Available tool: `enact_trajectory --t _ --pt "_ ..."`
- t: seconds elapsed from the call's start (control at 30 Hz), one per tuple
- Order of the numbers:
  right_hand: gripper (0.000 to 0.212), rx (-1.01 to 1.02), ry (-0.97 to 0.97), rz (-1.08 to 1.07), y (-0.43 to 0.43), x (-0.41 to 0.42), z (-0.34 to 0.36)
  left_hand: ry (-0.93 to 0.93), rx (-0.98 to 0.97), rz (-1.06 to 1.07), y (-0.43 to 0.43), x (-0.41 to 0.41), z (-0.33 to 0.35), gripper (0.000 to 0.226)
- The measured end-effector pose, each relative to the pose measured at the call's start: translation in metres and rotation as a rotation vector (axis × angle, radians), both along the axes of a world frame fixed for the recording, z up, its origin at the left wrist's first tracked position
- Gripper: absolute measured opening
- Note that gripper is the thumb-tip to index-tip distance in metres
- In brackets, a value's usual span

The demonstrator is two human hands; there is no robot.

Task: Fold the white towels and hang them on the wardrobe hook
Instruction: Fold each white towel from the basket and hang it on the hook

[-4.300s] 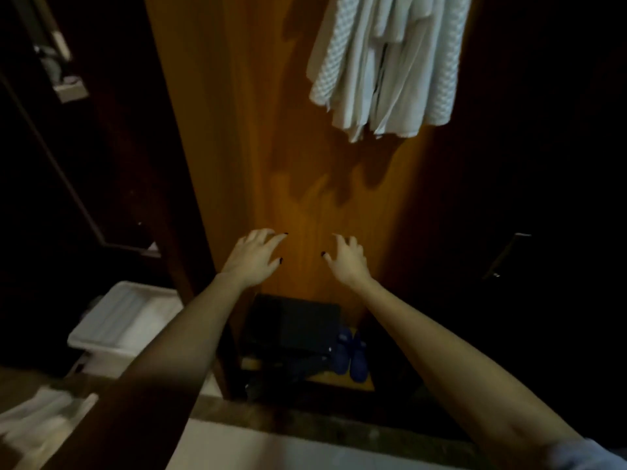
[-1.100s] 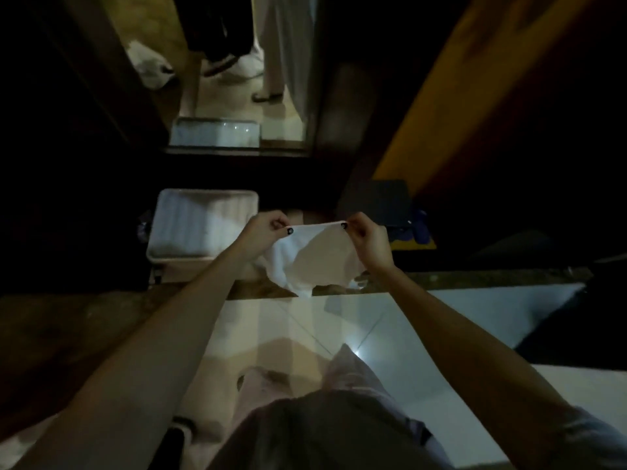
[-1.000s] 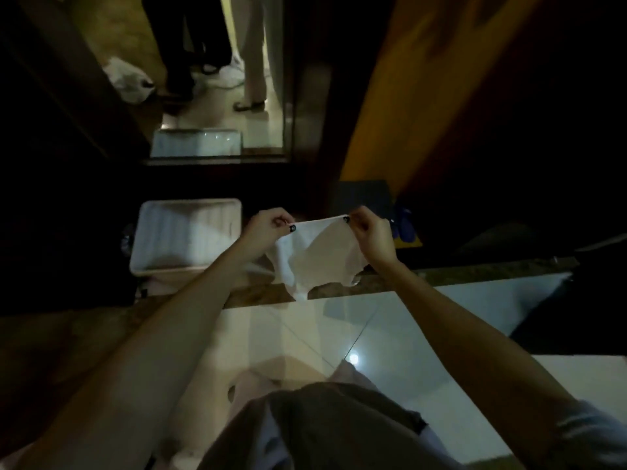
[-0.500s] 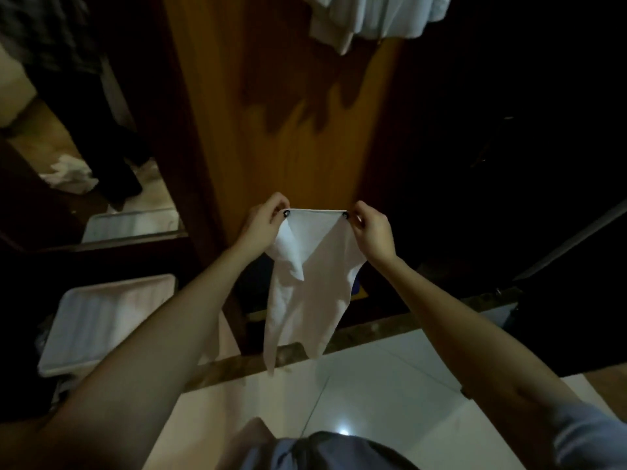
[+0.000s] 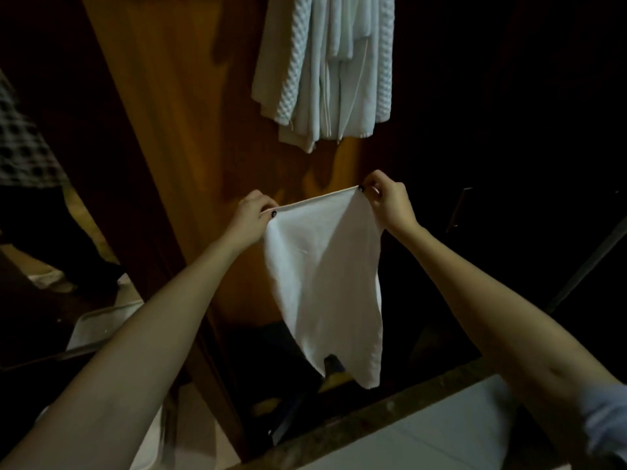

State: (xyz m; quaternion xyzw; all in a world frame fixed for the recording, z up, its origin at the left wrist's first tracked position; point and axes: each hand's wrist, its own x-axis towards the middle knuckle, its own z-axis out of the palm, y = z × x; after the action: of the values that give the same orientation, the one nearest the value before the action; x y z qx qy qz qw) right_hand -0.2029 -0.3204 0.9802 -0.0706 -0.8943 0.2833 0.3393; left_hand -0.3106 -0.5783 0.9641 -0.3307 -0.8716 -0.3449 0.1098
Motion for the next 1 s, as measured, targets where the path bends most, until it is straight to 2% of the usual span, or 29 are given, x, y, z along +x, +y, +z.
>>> enact_trajectory --t 0.13,0.3,0.43,0.5,0.6,0.7,0.83,0.9,1.0 --pt "0.016 0.024 -0.012 -0.078 0.02 -0.012 0.023 0.058 0.005 0.009 0.011 -0.024 0.018 0.019" --pt "0.016 0.024 -0.004 -0.15 0.041 -0.017 0.036 0.092 -0.018 -0.046 0.025 -0.041 0.038 0.01" --pt "0.012 -0.103 0.077 -0.19 0.055 -0.021 0.048 0.041 0.123 -0.081 0.034 -0.046 0.053 0.01" --pt "0.01 -0.205 0.106 -0.184 0.057 -0.022 0.054 -0.046 0.263 -0.115 0.038 -0.049 0.062 0.015" --pt "0.016 -0.311 0.106 -0.066 0.051 -0.024 0.063 -0.157 0.453 -0.162 0.044 -0.047 0.076 0.022" --pt "0.02 -0.488 0.07 0.088 0.037 -0.029 0.071 -0.252 0.515 -0.228 0.052 -0.041 0.085 0.023" --pt "0.014 -0.757 -0.009 0.205 0.021 -0.029 0.081 -0.415 0.635 -0.297 0.06 -0.033 0.086 0.02" --pt "0.012 -0.806 -0.027 0.235 0.016 -0.027 0.083 -0.518 0.74 -0.298 0.061 -0.029 0.085 0.02" --pt "0.016 -0.842 -0.003 0.308 0.004 -0.022 0.085 -0.566 0.804 -0.299 0.063 -0.025 0.086 0.02"
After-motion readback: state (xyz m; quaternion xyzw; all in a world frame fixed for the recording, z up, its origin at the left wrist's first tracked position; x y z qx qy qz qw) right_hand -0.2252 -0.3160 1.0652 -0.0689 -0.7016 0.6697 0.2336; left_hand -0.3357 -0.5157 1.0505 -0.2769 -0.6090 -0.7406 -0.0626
